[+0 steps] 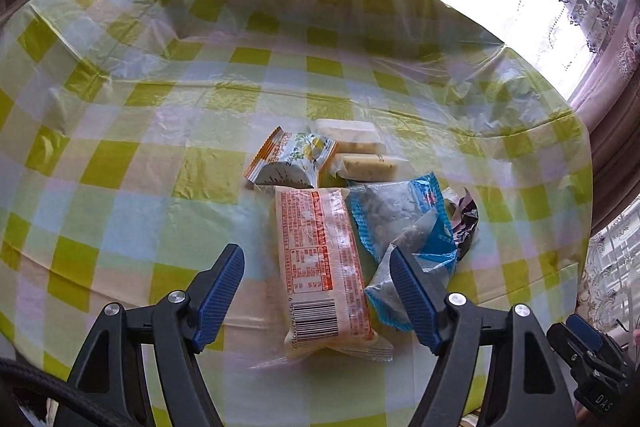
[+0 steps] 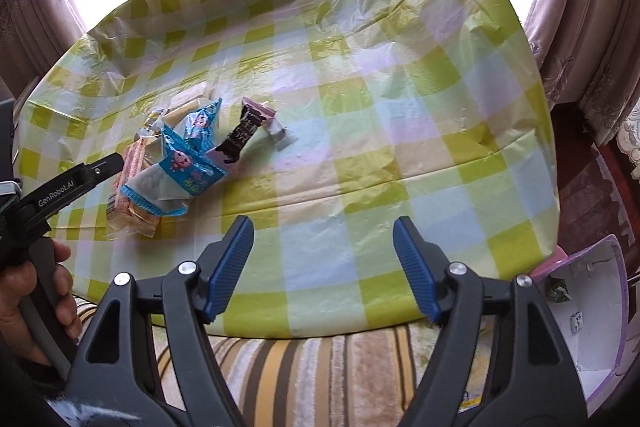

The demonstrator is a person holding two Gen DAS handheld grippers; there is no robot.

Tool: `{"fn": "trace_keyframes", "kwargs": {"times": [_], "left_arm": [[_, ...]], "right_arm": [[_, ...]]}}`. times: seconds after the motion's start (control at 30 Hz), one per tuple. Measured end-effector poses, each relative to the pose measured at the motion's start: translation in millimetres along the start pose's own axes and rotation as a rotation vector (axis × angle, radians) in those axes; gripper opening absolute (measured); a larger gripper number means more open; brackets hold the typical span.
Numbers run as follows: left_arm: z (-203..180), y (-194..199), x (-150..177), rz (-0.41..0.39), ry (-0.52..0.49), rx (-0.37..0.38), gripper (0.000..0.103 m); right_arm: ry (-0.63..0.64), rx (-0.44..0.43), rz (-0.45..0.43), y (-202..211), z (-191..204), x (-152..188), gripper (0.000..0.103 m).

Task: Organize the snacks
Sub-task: 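Move both open tools back over the snack pile, then grasp the orange-labelled bread packet with the left tool while the right tool grasps the blue seed packet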

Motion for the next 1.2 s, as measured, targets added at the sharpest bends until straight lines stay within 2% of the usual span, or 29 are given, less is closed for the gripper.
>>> {"fn": "trace_keyframes", "kwargs": {"times": [0.1,0.3,0.33,0.37,0.4,0.53,0.77,1.07,1.2], "left_arm": [[-2.0,-10.8,6.0,0.033,0.0,0.02,0.077],[12.9,-25.2,13.8,0.076,0.033,0.004,0.076],[15.4,-28.1,15.8,0.086,0.044,0.018,0.074],[16.5,-30.4,17.6,0.098,0.048,0.031,0.063],[17.1,-31.2,18.9,0.101,0.046,0.027,0.059],[17.7,-26.7,18.8,0.079,0.042,0.03,0.052],[38.1,-17.9,14.3,0.035,0.113,0.021,0.047],[66.2,-6.8,6.8,-0.032,0.191,-0.019,0.045],[71.6,-7.5,6.9,-0.032,0.205,-0.015,0.045]], "right_arm": [[-0.004,-0.028,0.007,-10.0,15.4,-3.2,0.077],[-0.055,-0.115,0.036,-34.0,43.8,-7.9,0.077],[-0.062,-0.126,0.037,-37.5,48.5,-8.7,0.077],[-0.068,-0.134,0.039,-41.0,53.1,-9.5,0.077],[-0.071,-0.14,0.042,-44.1,57.4,-10.1,0.077],[-0.061,-0.157,0.045,-53.7,74.2,-12.9,0.077],[-0.034,-0.167,0.055,-70.7,101.5,-17.9,0.077],[0.036,-0.149,0.075,-87.8,127.1,-15.6,0.079],[0.085,-0.13,0.093,-95.2,139.2,-12.6,0.081]]}}
Point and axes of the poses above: each gripper's, at about its wrist camera, not at the fingertips, and y roughly against the way its jaws point, z to its left, x to its underside, the point moved 6 cm from there along -y, roughly the way its jaws point, and after that the axes turned 3 degrees about -x, right-handed, at the moved point
